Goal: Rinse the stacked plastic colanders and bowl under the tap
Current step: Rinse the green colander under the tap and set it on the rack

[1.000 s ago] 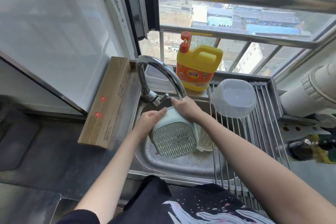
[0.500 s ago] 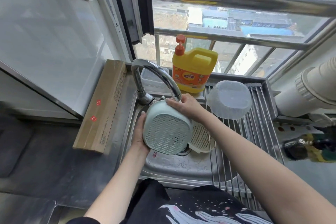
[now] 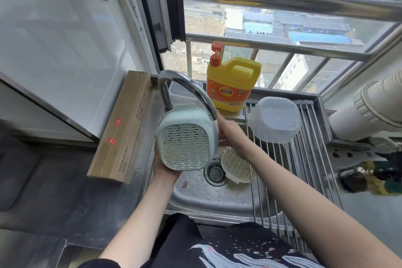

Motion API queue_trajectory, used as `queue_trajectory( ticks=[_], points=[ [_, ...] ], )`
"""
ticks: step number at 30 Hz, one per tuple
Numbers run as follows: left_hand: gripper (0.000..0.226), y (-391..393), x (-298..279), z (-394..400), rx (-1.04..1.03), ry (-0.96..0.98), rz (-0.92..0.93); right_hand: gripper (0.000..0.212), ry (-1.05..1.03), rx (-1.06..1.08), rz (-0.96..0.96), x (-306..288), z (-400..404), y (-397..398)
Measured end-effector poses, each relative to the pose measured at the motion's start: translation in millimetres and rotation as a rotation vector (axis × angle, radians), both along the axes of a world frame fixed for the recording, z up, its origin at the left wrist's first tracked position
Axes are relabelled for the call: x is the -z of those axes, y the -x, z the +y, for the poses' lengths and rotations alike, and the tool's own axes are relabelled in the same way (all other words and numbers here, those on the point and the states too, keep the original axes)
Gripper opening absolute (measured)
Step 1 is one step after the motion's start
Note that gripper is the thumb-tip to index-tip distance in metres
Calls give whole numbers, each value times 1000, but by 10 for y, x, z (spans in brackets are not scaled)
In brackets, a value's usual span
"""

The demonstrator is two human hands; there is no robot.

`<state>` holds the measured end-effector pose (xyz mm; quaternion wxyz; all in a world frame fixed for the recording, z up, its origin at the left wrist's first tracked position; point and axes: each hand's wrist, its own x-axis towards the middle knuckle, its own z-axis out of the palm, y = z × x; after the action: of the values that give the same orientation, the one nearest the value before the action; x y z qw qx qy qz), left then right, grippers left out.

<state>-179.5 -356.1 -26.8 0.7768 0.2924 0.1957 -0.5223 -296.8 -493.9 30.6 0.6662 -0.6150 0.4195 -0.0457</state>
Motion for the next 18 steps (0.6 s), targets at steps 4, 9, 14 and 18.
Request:
queue_trajectory(
  ticks=[4,9,14,18],
  points=[
    [41,69,-5,-48,93,-77,1,95,-41,136,24,189,46,1],
    [30,268,160,47,172,-222,121,65,-122,360,172,263,59,-75],
    [59,225,275,199,189,40,81,53,-412,452,151,254,-72,-36],
    [84,262,9,86,319,214,-26,36,-680,534,191,493,-76,134]
  ],
)
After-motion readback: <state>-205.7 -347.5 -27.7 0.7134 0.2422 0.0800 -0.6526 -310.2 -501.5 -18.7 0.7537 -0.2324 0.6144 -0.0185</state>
